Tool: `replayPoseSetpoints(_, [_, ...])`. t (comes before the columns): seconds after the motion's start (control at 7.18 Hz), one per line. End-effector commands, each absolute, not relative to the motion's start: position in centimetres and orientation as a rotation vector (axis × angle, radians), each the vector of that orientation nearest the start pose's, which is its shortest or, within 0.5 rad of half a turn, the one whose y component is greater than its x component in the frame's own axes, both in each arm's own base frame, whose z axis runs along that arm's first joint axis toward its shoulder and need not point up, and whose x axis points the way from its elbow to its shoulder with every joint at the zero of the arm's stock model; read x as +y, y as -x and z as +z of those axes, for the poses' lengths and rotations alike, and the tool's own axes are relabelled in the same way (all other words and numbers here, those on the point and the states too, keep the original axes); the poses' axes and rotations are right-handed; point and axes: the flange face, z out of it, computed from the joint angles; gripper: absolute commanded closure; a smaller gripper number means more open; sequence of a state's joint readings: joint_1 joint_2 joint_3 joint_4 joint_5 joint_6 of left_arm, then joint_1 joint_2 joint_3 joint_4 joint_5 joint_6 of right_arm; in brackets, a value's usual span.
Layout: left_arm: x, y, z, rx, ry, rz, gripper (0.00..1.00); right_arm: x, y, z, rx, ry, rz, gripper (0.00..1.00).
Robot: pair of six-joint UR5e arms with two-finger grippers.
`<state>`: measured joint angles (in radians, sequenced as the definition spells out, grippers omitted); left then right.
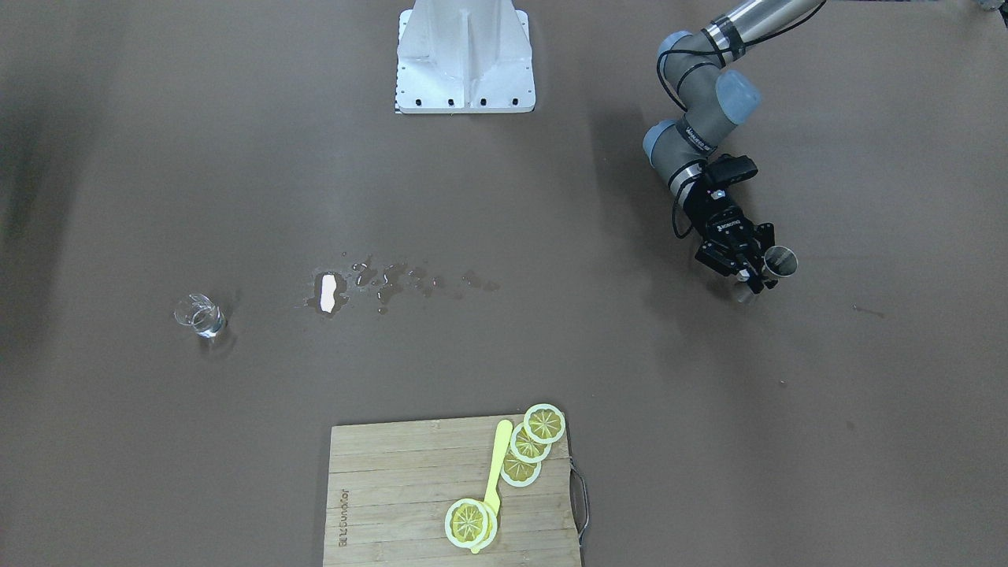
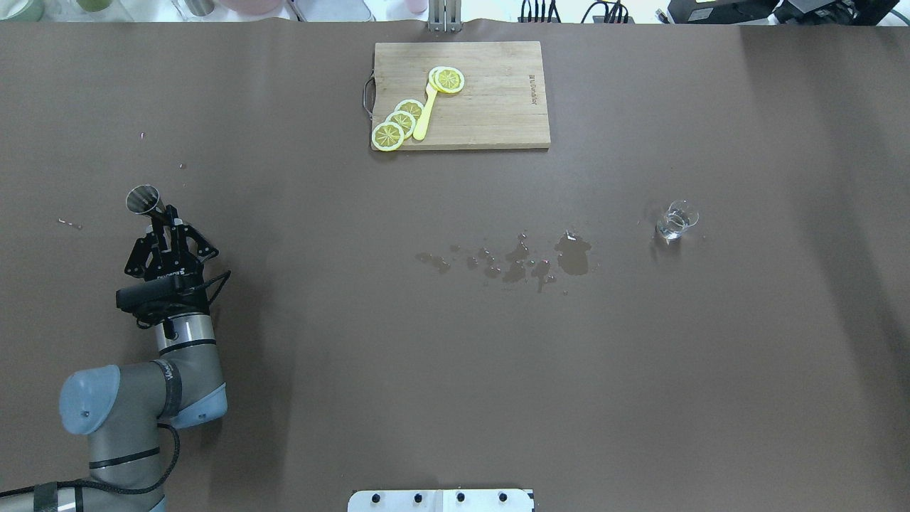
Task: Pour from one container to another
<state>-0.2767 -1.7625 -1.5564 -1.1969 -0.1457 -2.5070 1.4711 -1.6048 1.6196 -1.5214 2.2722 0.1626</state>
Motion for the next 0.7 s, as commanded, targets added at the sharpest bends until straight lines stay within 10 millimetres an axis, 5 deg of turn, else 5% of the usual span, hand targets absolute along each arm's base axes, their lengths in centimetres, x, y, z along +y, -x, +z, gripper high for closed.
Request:
replayPoseSetpoints(0.0, [-37.48, -47.87, 54.47, 0.321, -1.449, -0.851, 0.72, -48.58, -2.07, 65.28, -0.704, 0.034, 0.039, 0.00])
replayPoseSetpoints(0.56, [-37.34, -48.01, 54.36, 0.317, -1.450, -0.842, 0.54, -48.42, -2.08, 65.50, -0.703, 0.038, 0.040, 0.00])
